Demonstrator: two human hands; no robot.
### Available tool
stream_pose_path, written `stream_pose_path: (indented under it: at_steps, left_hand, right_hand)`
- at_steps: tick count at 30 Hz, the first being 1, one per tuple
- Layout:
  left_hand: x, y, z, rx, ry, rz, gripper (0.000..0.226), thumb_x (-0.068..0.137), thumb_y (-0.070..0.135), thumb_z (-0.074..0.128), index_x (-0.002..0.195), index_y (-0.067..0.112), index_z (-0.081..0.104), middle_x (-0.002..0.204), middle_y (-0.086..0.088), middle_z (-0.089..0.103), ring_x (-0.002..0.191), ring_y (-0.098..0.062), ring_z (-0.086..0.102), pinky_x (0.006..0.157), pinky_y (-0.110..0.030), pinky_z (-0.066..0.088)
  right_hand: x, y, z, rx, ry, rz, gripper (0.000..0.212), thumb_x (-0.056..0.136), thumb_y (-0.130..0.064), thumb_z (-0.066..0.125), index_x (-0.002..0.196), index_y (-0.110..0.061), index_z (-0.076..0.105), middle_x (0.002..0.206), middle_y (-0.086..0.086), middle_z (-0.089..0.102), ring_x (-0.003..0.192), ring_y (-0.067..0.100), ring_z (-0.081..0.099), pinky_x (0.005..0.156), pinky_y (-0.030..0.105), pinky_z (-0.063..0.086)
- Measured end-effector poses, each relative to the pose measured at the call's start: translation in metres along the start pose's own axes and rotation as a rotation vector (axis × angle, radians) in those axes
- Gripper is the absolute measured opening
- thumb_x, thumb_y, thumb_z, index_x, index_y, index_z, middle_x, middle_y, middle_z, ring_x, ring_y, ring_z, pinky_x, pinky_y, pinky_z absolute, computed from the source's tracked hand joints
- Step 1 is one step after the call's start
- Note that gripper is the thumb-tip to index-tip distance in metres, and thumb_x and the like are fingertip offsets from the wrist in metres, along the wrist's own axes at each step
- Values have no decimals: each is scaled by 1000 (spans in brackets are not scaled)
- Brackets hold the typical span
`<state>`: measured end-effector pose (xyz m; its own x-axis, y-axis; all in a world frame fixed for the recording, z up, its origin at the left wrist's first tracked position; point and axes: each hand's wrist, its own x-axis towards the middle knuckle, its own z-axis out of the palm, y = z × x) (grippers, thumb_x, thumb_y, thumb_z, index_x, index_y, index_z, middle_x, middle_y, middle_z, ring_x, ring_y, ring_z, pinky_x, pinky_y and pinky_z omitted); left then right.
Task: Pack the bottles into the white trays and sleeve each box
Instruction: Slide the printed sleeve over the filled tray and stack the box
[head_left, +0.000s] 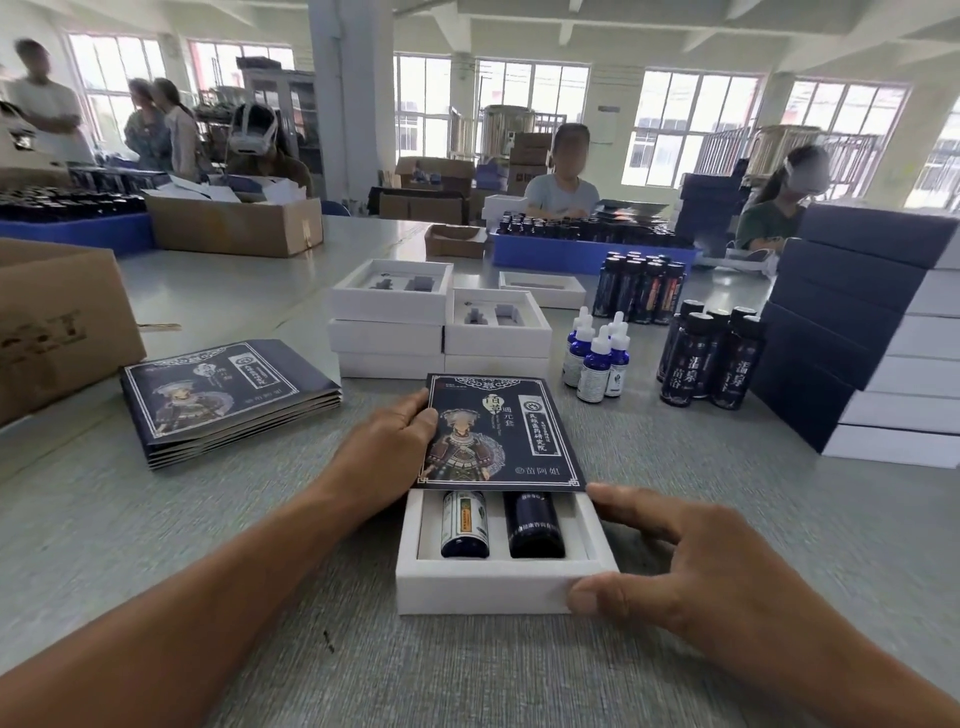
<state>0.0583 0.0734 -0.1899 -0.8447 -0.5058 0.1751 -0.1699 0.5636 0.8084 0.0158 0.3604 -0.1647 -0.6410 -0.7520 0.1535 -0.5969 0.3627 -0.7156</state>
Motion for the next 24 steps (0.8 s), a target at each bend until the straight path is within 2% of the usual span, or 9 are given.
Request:
stream_pose_path:
  at_steps: [2,5,8,10,13,14,16,19,24]
  left_hand:
    - [0,0,-1,-23,-5,-5,44,104,36,43,148,31,43,138,10,57,113,-5,55,96,-27,41]
    - [0,-1,-1,-68,1,-12,42,102,37,47,144,34,48,117,20,64,102,0,61,89,-25,45]
    - [-1,1,-1,-62,10,-1,34,102,36,49,135,36,56,98,26,67,94,-3,65,90,-32,50]
    - [-3,3,0,-47,7,19,31,102,35,48,130,35,61,103,21,70,98,-8,66,93,-35,49]
    - [-5,4,-1,5,12,30,37,104,37,43,136,25,58,127,9,65,115,-13,58,102,-33,42]
    - [-5,4,-1,27,8,31,40,105,38,40,136,21,58,131,4,63,119,-17,57,107,-37,40]
    - [-6,5,0,56,-4,36,41,106,39,37,132,17,61,129,-4,65,119,-24,57,108,-44,41]
    - [-6,6,0,71,0,51,38,107,36,37,125,19,65,118,-4,69,110,-26,61,103,-41,45]
    - [-5,6,1,80,9,59,37,107,37,37,126,22,65,116,0,69,108,-24,61,100,-41,46]
  right_hand:
    - [1,0,0,-20,14,-13,89,46,-84,77,127,-59,51,116,-51,52,108,-27,49,81,-2,40]
    - [1,1,0,-88,11,-38,99,48,-91,69,137,-61,37,119,-57,43,108,-33,42,74,-6,37]
    - [2,2,-1,-122,-34,-38,111,49,-94,64,146,-58,24,124,-58,37,113,-33,37,77,-4,36]
    - [2,2,-4,-138,-71,-45,108,52,-93,64,145,-57,25,120,-62,34,113,-34,35,78,-6,35]
    - [2,0,-9,-139,-114,-28,101,52,-90,67,140,-66,24,119,-62,36,114,-31,38,79,-6,36]
    - [2,0,-10,-134,-124,-20,98,52,-89,69,137,-70,24,119,-61,38,114,-31,38,78,-5,36]
    - [3,3,-13,-147,-135,-22,99,51,-89,69,136,-72,20,119,-59,39,114,-33,36,78,-2,37]
    - [4,7,-13,-166,-146,-27,109,51,-90,68,144,-64,17,123,-55,35,115,-32,34,81,2,36]
    - [5,10,-9,-152,-73,-30,104,52,-90,66,144,-57,30,115,-57,39,111,-33,39,79,-2,37]
